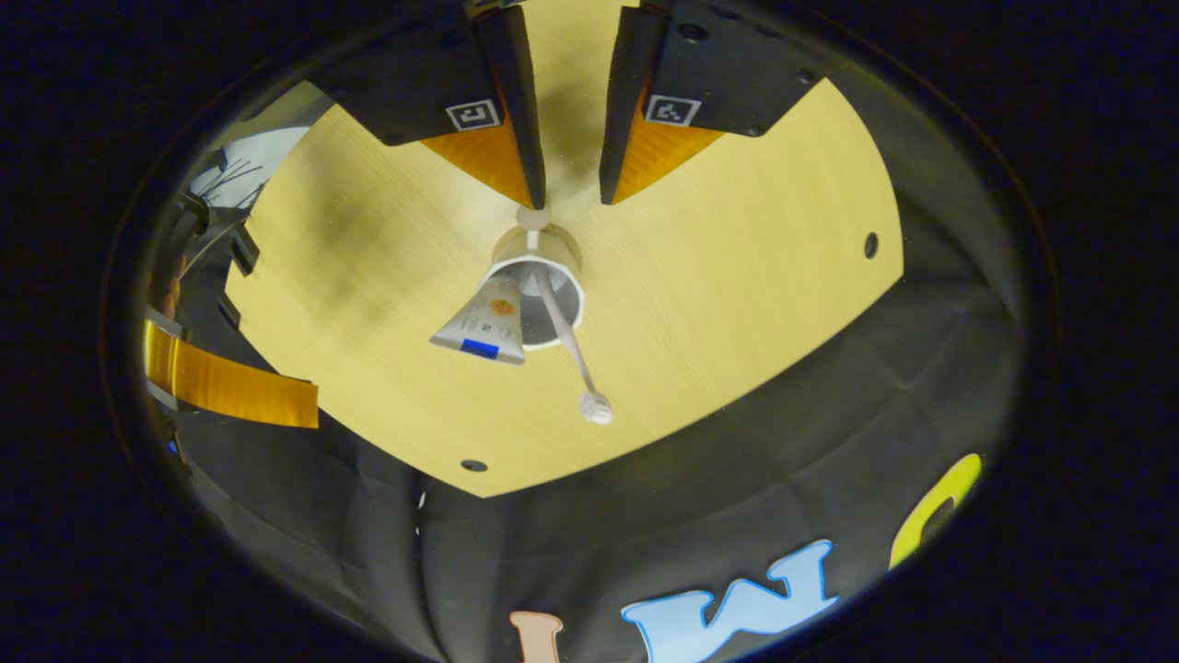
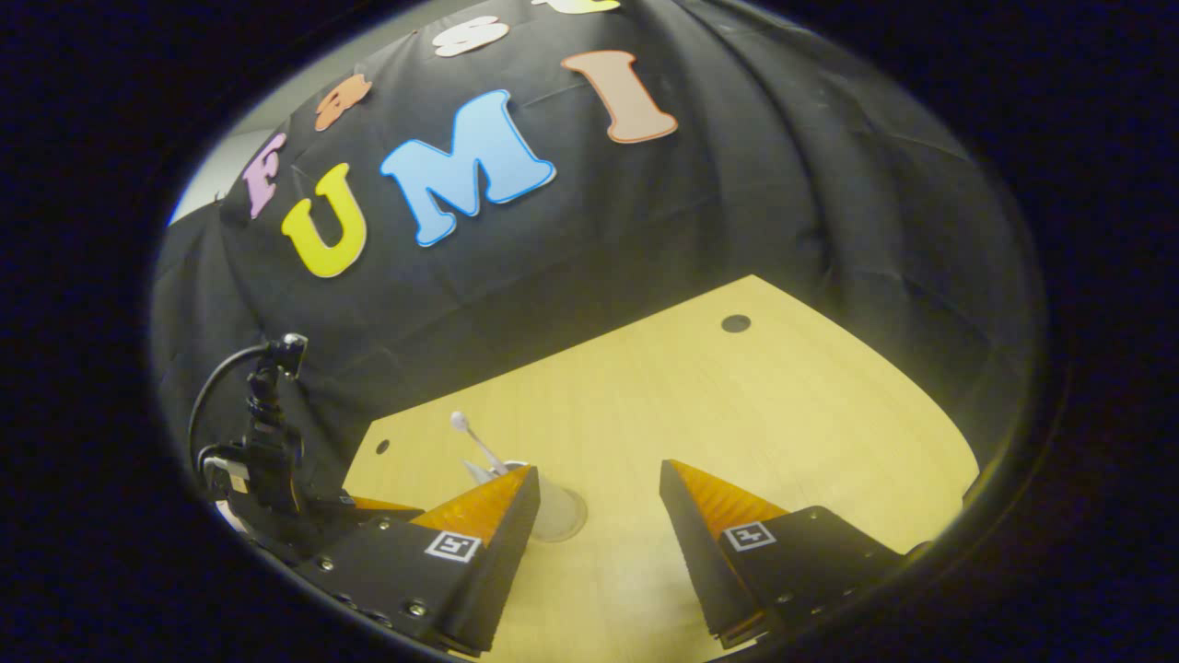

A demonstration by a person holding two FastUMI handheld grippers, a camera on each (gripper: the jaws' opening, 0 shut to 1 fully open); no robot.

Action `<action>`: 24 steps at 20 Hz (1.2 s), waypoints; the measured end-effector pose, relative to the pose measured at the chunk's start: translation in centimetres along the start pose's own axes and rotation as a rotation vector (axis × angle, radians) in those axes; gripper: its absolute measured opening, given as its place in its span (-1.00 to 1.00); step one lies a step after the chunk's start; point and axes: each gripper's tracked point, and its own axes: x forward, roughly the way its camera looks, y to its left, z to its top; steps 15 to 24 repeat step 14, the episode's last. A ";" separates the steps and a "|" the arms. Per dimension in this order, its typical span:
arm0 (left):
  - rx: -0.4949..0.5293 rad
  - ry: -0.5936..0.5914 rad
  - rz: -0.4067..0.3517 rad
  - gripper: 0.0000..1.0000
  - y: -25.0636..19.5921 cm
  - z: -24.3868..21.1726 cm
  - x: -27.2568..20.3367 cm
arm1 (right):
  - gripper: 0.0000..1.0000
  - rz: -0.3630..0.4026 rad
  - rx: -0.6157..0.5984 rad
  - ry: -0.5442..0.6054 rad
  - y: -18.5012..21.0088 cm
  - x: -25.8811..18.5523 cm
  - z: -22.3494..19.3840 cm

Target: Put the toothbrush and toothpaste on the desktop into the cup, then pick up the cup and place it on the coaster on the desktop.

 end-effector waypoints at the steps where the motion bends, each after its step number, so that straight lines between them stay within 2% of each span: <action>1: 0.002 -0.053 0.024 -0.14 0.6 0.8 -1.5 | 0.61 0.016 -0.023 -0.012 1.1 -0.3 0.6; 4: -0.017 -0.231 0.103 -0.14 2.1 4.1 -7.1 | 0.61 0.063 -0.103 -0.070 4.5 -1.1 2.8; 5: -0.026 -0.294 0.132 -0.14 2.7 5.4 -8.9 | 0.42 0.076 -0.131 -0.095 5.6 -1.5 3.7; 6: -0.039 -0.355 0.158 -0.41 3.0 6.7 -10.9 | 0.41 0.090 -0.160 -0.120 6.7 -1.9 4.5; 7: -0.053 -0.413 0.185 -0.15 3.5 7.8 -12.8 | 0.61 0.100 -0.189 -0.145 7.7 -2.4 5.4; 8: -0.068 -0.470 0.215 0.11 3.9 8.6 -14.8 | 0.61 0.111 -0.216 -0.174 8.6 -2.9 6.4; 9: -0.086 -0.529 0.246 -0.15 4.5 9.5 -16.7 | 0.60 0.118 -0.243 -0.203 9.6 -3.5 7.5; 13: -0.175 -0.706 0.335 -0.13 6.0 11.9 -22.3 | 0.60 0.136 -0.320 -0.326 13.0 -6.1 11.8; 14: -0.191 -0.748 0.363 -0.07 6.6 12.1 -23.0 | 0.60 0.136 -0.329 -0.352 13.6 -6.7 12.6; 24: -0.191 -0.748 0.363 -0.07 6.6 12.1 -23.0 | 0.60 0.136 -0.329 -0.352 13.6 -6.7 12.6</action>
